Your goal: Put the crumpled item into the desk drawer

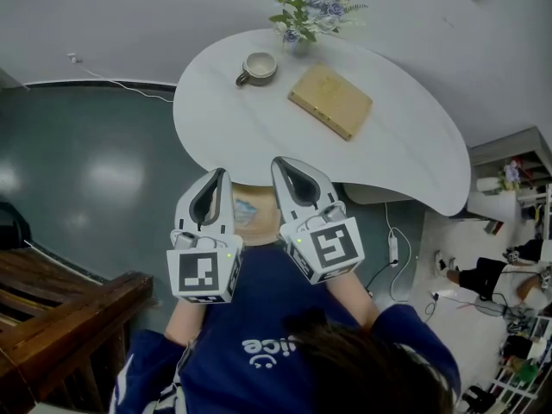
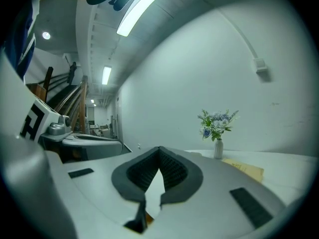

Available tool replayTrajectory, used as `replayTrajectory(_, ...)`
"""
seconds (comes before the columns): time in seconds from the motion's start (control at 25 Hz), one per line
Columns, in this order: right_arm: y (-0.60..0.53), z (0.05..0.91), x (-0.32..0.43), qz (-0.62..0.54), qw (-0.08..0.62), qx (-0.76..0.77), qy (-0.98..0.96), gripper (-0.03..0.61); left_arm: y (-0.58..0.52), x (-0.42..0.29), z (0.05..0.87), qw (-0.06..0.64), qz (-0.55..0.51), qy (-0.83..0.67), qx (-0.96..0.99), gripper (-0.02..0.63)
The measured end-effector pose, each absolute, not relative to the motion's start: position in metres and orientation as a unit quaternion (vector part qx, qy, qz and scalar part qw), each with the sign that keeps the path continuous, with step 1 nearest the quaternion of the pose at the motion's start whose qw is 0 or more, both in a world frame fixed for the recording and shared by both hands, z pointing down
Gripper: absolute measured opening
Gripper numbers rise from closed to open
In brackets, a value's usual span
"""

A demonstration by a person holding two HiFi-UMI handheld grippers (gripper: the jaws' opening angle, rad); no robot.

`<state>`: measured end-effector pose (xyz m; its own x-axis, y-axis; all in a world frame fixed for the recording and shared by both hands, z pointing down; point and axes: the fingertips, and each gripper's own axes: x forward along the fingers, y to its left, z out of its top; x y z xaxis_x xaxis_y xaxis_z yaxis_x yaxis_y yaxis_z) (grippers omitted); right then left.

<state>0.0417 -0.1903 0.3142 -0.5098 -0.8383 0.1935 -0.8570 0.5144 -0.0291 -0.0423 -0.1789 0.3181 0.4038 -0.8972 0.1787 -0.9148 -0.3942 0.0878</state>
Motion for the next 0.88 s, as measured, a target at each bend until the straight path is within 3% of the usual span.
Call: replayTrajectory(0.88,-0.1834,0.3216,0.0392,0.055,0.087,0.490,-0.866,0.006,-0.1732,-0.0500,0.3194,0.110,0.061,-0.561,0.818,0.003)
